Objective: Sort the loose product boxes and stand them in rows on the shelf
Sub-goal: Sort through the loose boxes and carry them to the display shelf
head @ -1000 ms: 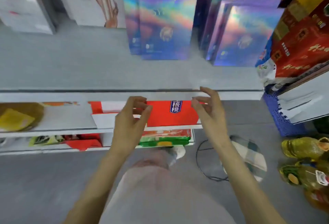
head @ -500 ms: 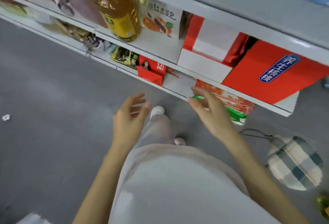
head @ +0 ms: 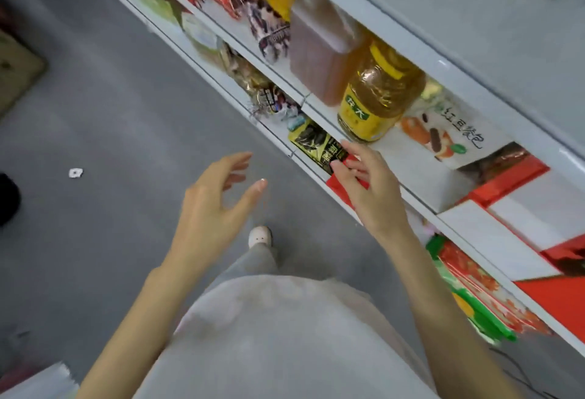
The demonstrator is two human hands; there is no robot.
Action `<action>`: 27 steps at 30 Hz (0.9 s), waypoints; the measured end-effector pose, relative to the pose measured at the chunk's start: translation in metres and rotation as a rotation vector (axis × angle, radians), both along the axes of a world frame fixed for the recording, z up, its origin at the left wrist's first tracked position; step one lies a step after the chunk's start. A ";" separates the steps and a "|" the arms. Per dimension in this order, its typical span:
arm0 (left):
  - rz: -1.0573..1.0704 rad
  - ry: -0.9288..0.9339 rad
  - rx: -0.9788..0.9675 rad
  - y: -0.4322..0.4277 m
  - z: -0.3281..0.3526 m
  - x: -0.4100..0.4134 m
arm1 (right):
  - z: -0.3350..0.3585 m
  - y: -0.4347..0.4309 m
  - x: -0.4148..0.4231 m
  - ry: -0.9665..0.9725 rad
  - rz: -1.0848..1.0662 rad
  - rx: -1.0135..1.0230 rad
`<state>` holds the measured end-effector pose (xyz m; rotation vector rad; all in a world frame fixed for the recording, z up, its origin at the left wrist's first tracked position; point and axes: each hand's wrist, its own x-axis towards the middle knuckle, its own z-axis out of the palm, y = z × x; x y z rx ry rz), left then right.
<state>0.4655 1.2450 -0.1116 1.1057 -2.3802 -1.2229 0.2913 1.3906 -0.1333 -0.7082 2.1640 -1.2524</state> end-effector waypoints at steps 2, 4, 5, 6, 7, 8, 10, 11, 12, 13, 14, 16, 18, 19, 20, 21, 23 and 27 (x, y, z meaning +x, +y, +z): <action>0.016 0.016 -0.044 -0.059 0.017 -0.005 | 0.012 -0.056 -0.006 0.070 0.018 0.011; 0.045 0.047 -0.041 -0.110 0.029 -0.013 | 0.023 -0.105 -0.012 0.132 0.028 -0.005; 0.058 0.065 -0.035 -0.131 0.033 -0.018 | 0.028 -0.126 -0.015 0.145 0.023 -0.021; 0.071 0.084 -0.030 -0.150 0.036 -0.024 | 0.030 -0.146 -0.018 0.143 0.013 -0.039; 0.085 0.100 -0.026 -0.167 0.037 -0.031 | 0.032 -0.165 -0.021 0.131 0.004 -0.053; 0.096 0.115 -0.012 -0.181 0.036 -0.039 | 0.033 -0.183 -0.025 0.112 0.006 -0.059; 0.103 0.130 0.032 -0.206 0.031 -0.057 | 0.031 -0.219 -0.035 0.096 0.033 -0.052; 0.097 0.132 0.048 -0.217 0.027 -0.065 | 0.028 -0.237 -0.043 0.100 0.054 -0.049; 0.096 0.132 0.065 -0.229 0.023 -0.075 | 0.025 -0.255 -0.051 0.094 0.068 -0.052; 0.096 0.135 0.073 -0.241 0.017 -0.084 | 0.021 -0.273 -0.060 0.086 0.077 -0.062; 0.096 0.133 0.090 -0.254 0.012 -0.093 | 0.019 -0.292 -0.070 0.072 0.085 -0.071; 0.118 0.120 0.109 -0.288 0.005 -0.116 | 0.018 -0.335 -0.093 0.044 0.091 -0.085; 0.126 0.102 0.092 -0.316 0.003 -0.128 | 0.021 -0.365 -0.108 0.070 0.127 -0.096; 0.128 0.101 0.093 -0.336 0.006 -0.140 | 0.024 -0.385 -0.120 0.071 0.130 -0.106; 0.140 0.109 0.090 -0.359 0.012 -0.153 | 0.029 -0.406 -0.133 0.061 0.124 -0.126; 0.165 0.134 0.072 -0.383 0.022 -0.167 | 0.036 -0.426 -0.147 0.053 0.116 -0.148; 0.199 0.204 0.025 -0.429 0.041 -0.194 | 0.054 -0.469 -0.172 0.026 0.152 -0.158; 0.237 0.278 -0.025 -0.501 0.050 -0.234 | 0.077 -0.548 -0.212 0.080 0.203 -0.147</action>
